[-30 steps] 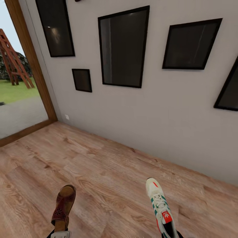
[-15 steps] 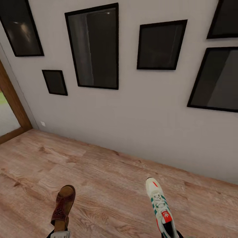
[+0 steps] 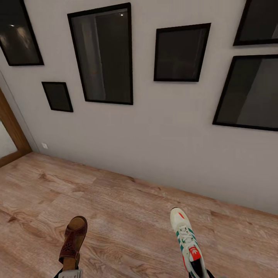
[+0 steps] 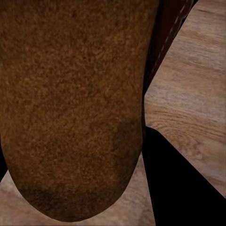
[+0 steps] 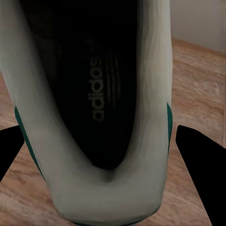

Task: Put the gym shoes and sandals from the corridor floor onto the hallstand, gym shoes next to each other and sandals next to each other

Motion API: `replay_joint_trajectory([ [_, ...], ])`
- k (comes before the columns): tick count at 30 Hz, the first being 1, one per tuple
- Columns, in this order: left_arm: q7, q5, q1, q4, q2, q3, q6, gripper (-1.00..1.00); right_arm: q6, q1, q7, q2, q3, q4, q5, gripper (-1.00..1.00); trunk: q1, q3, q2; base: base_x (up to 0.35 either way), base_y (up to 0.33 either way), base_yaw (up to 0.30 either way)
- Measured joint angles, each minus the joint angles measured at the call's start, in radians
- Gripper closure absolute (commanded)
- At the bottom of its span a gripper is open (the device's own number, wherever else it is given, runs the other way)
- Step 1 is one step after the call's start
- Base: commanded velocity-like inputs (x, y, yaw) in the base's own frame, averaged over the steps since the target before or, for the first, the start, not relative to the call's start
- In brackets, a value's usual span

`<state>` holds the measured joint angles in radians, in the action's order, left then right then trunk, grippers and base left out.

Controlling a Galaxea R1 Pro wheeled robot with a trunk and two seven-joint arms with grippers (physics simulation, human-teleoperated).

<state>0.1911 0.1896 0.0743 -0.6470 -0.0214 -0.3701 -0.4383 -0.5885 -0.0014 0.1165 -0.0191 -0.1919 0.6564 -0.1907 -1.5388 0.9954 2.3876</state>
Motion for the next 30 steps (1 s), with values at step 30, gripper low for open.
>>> replay_joint_trajectory([
  [30,0.001,0.001,0.0,0.022,0.0,0.0,-0.033,1.0,0.0,0.0,0.003,0.042,0.003,0.003,0.002,1.0,0.0,-0.005,0.0,0.0,0.0,-0.22],
])
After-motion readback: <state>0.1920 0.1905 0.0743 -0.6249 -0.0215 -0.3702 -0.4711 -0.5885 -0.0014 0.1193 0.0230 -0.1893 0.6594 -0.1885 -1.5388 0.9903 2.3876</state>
